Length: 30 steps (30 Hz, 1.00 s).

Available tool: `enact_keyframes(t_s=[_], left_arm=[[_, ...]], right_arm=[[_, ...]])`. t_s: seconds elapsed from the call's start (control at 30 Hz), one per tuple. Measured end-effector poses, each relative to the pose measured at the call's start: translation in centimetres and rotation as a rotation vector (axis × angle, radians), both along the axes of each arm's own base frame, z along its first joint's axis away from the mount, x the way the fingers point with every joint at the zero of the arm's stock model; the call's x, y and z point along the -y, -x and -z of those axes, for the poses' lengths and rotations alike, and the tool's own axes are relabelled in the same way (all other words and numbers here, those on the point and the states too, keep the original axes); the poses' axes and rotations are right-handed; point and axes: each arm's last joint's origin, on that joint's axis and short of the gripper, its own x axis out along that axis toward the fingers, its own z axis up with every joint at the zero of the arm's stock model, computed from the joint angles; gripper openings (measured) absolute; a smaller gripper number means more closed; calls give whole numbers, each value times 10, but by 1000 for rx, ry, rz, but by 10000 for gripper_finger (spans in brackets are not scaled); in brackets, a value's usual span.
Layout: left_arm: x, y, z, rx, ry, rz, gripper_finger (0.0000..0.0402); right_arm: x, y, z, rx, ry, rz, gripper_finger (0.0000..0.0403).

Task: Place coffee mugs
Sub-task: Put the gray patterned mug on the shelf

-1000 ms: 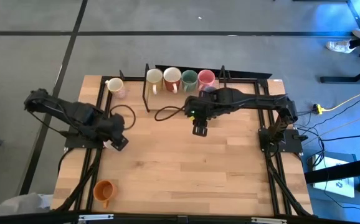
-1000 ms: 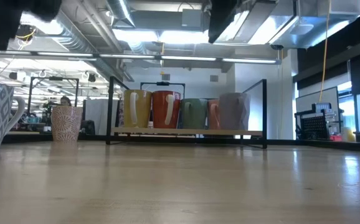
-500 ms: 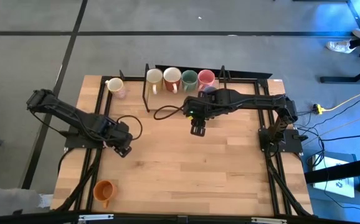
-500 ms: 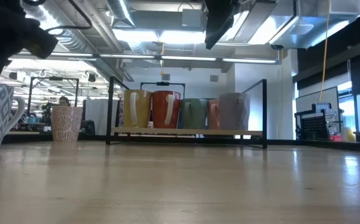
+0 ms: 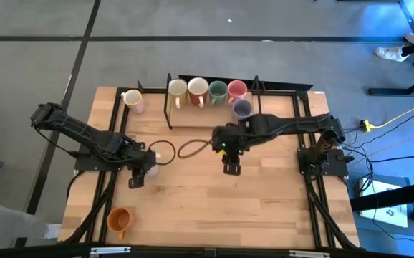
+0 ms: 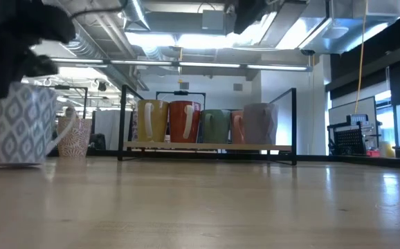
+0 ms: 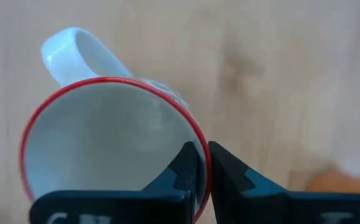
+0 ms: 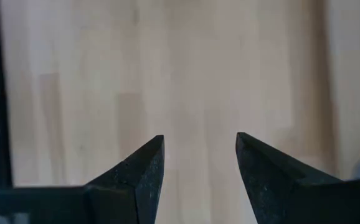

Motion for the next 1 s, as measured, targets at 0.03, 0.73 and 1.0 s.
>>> enact_keyframes(t_s=[0.03,0.73,1.0], left_arm=[[1,-2,-2,23,-16,80,19],[15,-93,2,32,-398,996,27],[16,-97,-3,42,-394,889,81]], right_arm=[[-4,2,-1,-3,-3,-3,186],[-1,44,73,134,-109,221,186],[-9,47,82,141,-146,176,186]])
